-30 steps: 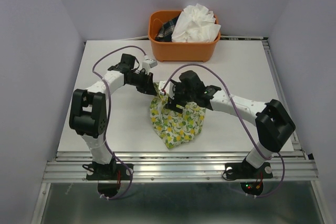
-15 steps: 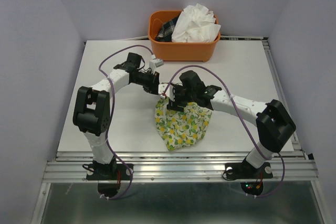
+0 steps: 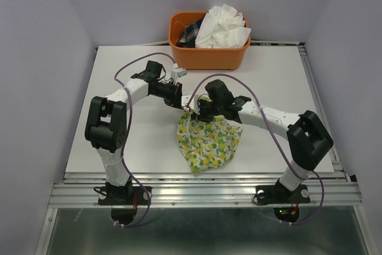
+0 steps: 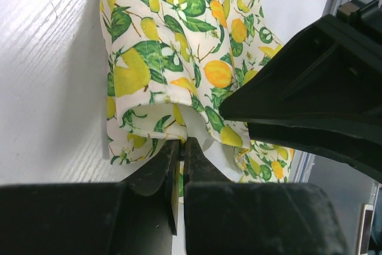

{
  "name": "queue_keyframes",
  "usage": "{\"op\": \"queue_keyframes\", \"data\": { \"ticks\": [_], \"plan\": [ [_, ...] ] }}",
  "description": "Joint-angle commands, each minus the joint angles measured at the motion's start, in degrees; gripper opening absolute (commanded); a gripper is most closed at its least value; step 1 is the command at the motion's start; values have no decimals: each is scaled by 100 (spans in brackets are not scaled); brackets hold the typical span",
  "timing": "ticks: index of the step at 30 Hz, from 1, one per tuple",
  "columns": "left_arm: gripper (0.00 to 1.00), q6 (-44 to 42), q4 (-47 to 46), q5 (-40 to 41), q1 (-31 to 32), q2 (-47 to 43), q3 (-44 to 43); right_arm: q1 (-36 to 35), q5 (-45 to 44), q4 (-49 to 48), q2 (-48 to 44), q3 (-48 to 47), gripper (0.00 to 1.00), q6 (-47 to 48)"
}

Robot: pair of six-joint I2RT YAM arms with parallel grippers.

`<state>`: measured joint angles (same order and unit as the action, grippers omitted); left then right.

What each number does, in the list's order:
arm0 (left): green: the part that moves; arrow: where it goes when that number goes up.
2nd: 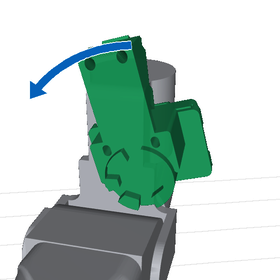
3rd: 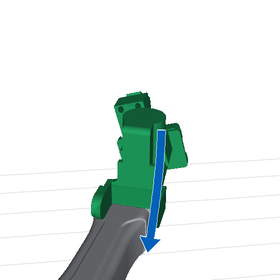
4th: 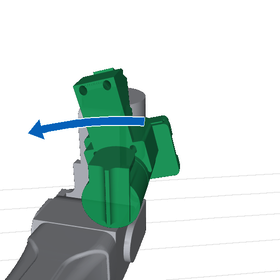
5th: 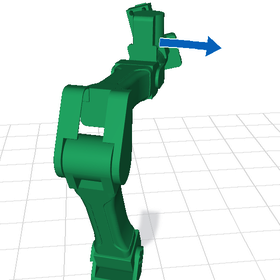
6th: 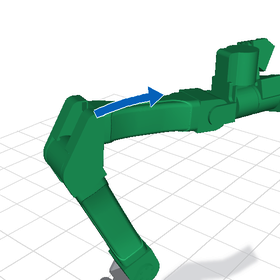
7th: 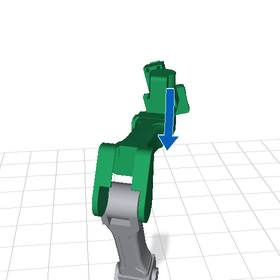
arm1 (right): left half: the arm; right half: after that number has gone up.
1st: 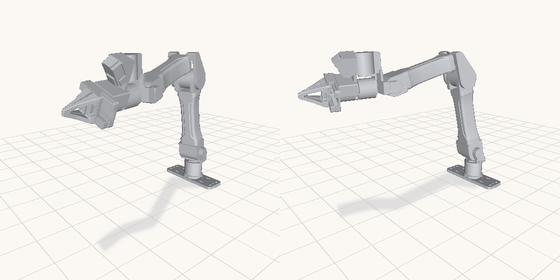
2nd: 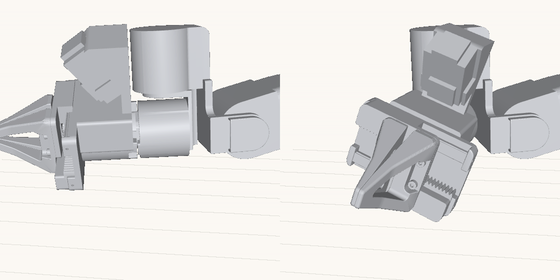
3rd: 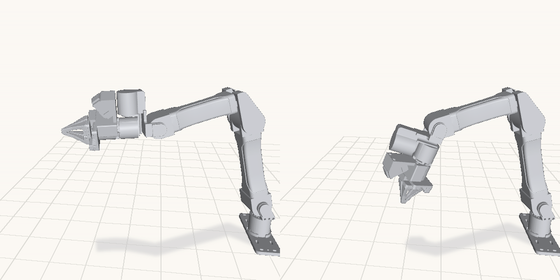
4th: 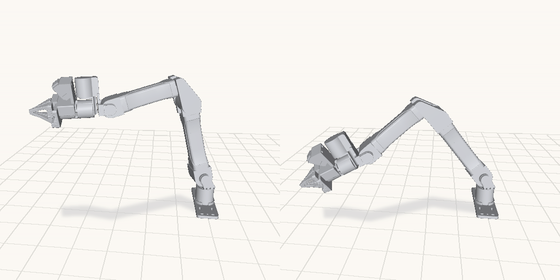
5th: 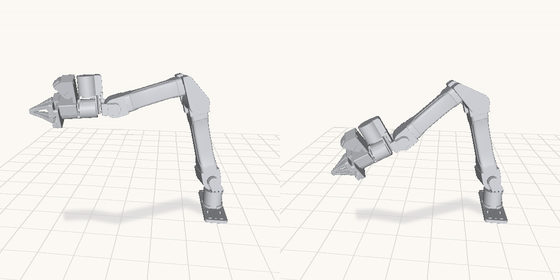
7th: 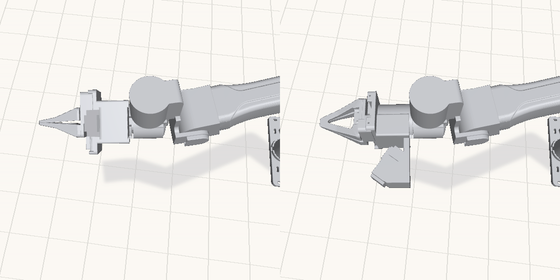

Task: Fold and stack the skirts
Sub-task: Flatten the skirt out

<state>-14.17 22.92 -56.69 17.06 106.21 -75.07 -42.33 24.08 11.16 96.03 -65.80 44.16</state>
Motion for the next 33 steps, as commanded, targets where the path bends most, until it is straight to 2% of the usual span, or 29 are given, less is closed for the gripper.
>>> {"op": "queue_keyframes", "data": {
  "ticks": [1, 4, 5, 8, 15, 21, 22, 25, 29, 33],
  "plan": [
    [0, 38, -7, -229, 43, -30, -254, 5, 308, 61, 4, -337, 42, 180],
    [0, 37, -15, -229, 43, -22, -254, 5, 343, 150, -14, -363, 50, 172],
    [0, 46, -15, -255, 52, -13, -254, 5, 343, 150, -5, -363, 57, 180],
    [0, 81, -15, -273, 69, 5, -245, 5, 308, 159, -5, -381, 63, 215],
    [0, 301, -156, -448, 105, 13, -192, 5, 80, -166, 48, -267, 63, 181],
    [0, 389, -217, -484, 122, 66, -175, 5, 45, -281, 48, -249, 39, 154],
    [0, 398, -244, -484, 122, 66, -175, 5, 45, -255, 48, -258, 25, 189],
    [0, 468, -279, -449, 122, 66, -201, 5, 62, -106, 39, -293, 1, 207],
    [0, 468, -279, -203, 122, 14, -219, 57, -60, -44, -189, -354, 1, -83],
    [0, 328, -191, 620, 105, -101, -333, 312, -105, 228, -479, -635, 1, -355]
  ]
}}
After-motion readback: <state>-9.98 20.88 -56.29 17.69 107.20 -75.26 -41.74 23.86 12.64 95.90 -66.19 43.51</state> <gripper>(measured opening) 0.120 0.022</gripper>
